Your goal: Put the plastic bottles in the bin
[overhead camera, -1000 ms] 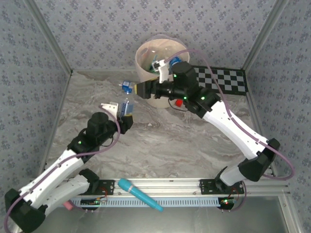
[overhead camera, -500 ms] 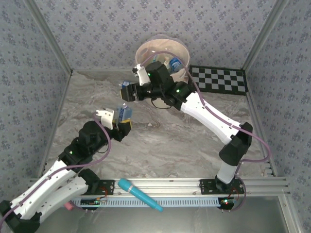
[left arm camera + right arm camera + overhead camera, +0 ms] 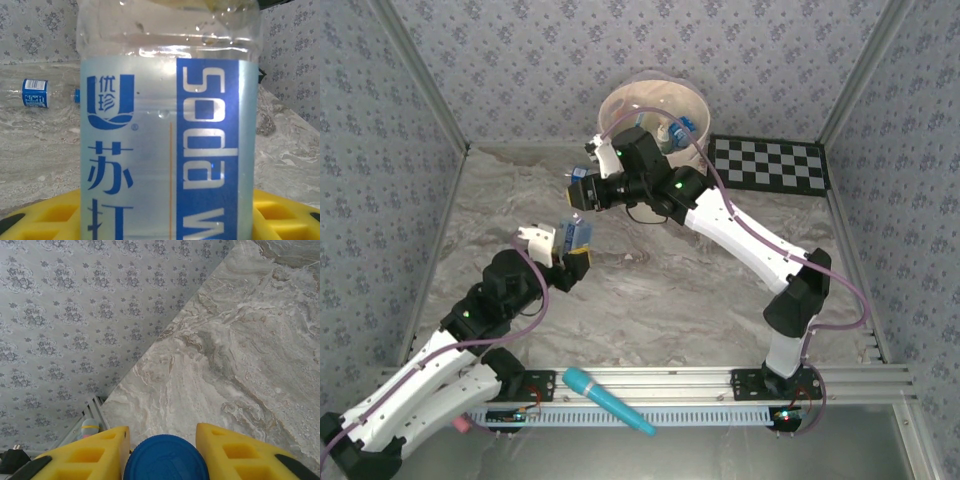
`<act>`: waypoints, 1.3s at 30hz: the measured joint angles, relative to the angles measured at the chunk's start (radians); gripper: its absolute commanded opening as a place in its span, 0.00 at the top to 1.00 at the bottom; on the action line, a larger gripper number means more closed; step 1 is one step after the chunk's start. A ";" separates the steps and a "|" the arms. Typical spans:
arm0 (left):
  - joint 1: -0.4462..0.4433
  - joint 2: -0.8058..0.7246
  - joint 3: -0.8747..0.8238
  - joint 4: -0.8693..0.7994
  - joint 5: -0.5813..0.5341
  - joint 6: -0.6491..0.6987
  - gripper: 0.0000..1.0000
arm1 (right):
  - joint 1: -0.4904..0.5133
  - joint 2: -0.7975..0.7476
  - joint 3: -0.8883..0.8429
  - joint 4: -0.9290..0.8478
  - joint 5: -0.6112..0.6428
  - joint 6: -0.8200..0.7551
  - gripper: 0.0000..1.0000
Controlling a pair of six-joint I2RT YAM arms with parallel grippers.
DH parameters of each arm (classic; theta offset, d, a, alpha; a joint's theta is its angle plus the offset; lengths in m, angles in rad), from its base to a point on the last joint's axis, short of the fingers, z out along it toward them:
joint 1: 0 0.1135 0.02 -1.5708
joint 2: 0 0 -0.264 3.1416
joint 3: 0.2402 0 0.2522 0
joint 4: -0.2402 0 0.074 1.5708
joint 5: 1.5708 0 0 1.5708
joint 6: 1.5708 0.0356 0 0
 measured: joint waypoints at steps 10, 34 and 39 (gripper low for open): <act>-0.005 -0.002 0.007 -0.019 -0.009 -0.003 0.00 | -0.002 -0.055 -0.039 0.026 0.000 0.009 0.72; -0.005 -0.280 0.011 -0.061 -0.144 -0.125 0.00 | -0.441 -0.204 -0.082 0.216 -0.073 0.248 0.70; -0.005 -0.279 -0.007 -0.064 -0.143 -0.142 0.00 | -0.517 -0.179 -0.081 0.305 -0.003 0.329 0.70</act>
